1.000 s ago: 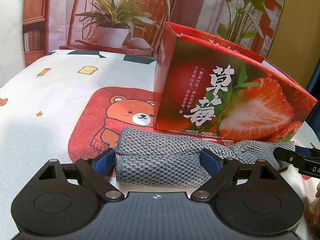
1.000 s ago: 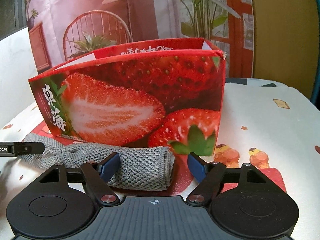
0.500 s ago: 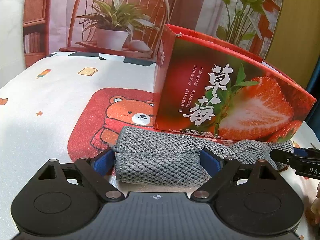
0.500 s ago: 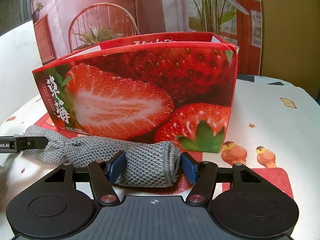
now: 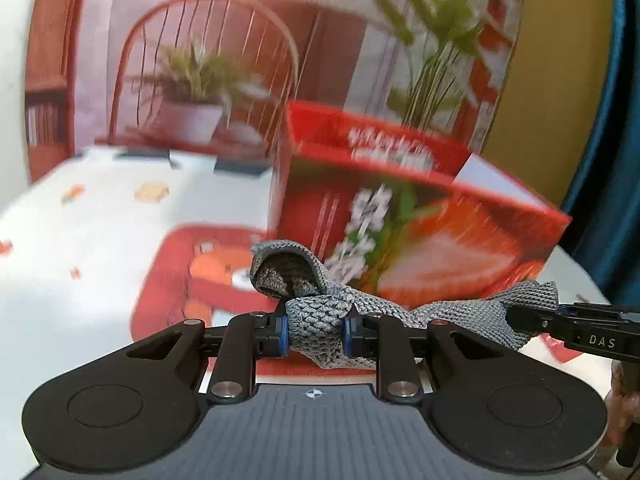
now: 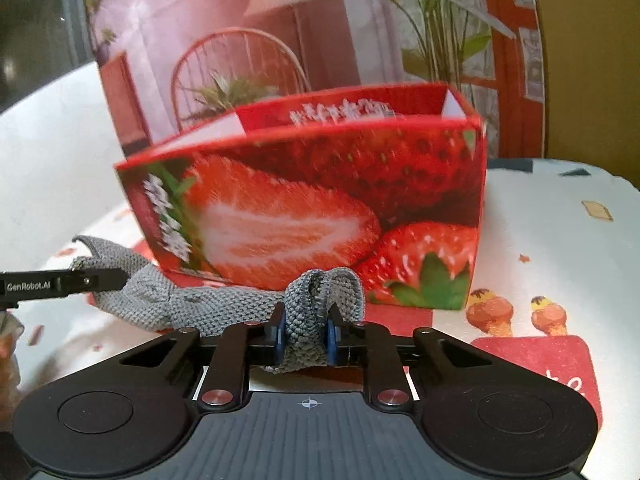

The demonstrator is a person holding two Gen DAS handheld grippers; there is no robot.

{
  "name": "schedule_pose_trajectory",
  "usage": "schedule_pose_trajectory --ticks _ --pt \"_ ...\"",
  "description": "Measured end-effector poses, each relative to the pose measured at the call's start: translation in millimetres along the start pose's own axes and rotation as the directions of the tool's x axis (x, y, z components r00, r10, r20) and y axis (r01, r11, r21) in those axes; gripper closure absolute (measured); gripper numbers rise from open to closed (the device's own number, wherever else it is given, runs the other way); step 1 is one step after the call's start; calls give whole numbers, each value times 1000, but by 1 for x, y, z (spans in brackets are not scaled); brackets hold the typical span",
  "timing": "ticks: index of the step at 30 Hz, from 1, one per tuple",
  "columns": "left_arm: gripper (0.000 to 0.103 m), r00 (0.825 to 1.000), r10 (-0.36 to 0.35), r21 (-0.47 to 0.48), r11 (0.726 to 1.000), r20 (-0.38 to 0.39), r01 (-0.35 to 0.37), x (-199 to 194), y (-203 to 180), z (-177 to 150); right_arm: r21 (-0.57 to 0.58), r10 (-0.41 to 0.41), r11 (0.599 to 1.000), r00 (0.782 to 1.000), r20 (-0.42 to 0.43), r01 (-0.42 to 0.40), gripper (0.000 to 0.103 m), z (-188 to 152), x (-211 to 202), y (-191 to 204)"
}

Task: Organize soft objects
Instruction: 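Lift the grey towel with both grippers and carry it over the box, then open both grippers to drop the grey towel into the box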

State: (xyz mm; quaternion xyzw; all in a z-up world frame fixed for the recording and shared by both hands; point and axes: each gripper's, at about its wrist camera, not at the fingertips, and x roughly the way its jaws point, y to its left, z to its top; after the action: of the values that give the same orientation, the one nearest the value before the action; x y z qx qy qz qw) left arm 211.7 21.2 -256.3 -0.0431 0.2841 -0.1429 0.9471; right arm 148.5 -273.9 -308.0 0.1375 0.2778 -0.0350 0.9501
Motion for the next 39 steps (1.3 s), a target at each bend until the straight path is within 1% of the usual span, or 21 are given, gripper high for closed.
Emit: schedule_pose_trajectory --ticks 3,5,9,11,14,16,18,20,23,27,32,37,39 --pt "78 998 -9 2 1000 61 9 -20 -4 13 -24 35 999 998 54 -34 86 11 -21 5" --pt "78 994 -17 3 1000 111 17 -34 -8 26 -41 63 997 992 107 -59 86 24 -38 8" --pt "78 978 -45 38 999 203 38 -48 -19 59 -99 101 992 972 214 -81 86 58 -67 12" --pt "78 975 -56 59 997 215 44 -42 -28 79 -129 102 989 959 266 -69 86 80 -77 11" --pt "78 978 -61 92 995 199 43 -22 -40 105 -151 80 988 955 285 -38 86 112 -76 5" --pt "78 986 -61 109 993 158 44 -3 -47 119 -174 66 985 962 264 -20 86 129 -67 0" --pt "78 993 -68 112 992 98 57 20 -49 127 -202 39 979 977 210 4 86 140 -51 -5" --pt "78 997 -59 117 992 50 53 43 -50 131 -197 -1 980 987 162 33 86 146 -31 -14" --pt "78 998 -53 113 992 -22 56 73 -48 129 -167 -35 984 993 114 54 86 146 -8 -26" --pt "78 995 -46 122 991 -93 57 95 -46 120 -150 -54 987 997 50 61 86 135 12 -33" --pt "78 989 -36 126 990 -144 55 111 -39 112 -166 -54 985 999 -8 52 86 128 28 -34" --pt "77 987 -24 134 990 -158 45 119 -38 110 -142 -53 989 998 -37 47 86 125 36 -37" --pt "76 989 -28 164 985 -148 52 118 -39 110 -140 -56 989 998 -42 50 86 124 36 -37"
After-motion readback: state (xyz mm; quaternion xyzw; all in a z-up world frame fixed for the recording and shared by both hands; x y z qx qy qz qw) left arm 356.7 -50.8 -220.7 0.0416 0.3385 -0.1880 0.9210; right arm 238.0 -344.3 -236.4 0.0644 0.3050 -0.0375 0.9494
